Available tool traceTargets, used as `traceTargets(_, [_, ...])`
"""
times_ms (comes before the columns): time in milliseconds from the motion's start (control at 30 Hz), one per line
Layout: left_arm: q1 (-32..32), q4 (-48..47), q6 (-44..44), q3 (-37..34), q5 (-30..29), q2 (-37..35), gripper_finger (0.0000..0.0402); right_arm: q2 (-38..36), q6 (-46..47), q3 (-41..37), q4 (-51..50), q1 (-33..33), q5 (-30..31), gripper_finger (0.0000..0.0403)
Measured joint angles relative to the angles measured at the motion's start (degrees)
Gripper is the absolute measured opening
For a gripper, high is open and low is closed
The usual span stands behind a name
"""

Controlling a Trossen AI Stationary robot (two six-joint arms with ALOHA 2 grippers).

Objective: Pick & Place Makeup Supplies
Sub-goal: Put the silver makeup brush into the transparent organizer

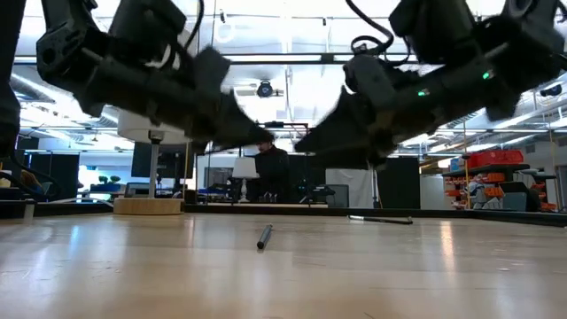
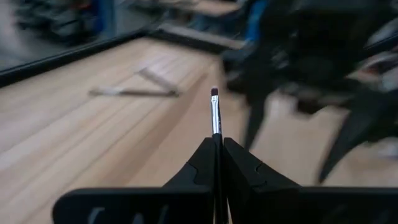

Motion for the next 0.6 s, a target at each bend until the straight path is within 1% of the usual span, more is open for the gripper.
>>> traceTargets(100, [-0.4,5.8,2.3,0.1,4.5,-0.3,0.0015,3.0,-2.4,-0.8,10.2,-0.5,0.2,0.0261])
traceTargets(233, [-1.5,9.9,3.5,0.1,7.1,-0.3,0.0013,4.7,-8.0,-0.8,21.5,-0.2,0.5,0.0261])
traceTargets(467, [-3.2,10.5,4.4,0.0,7.2,-0.3,0.0016,4.0,-14.5,-0.8,28.5,1.4,4.1,0.0260])
traceTargets(600, [-3.6,10.9,4.9,0.0,7.1,-0.3,0.0014,4.0,-15.1,-0.8,29.6,2.1,3.9,0.0241])
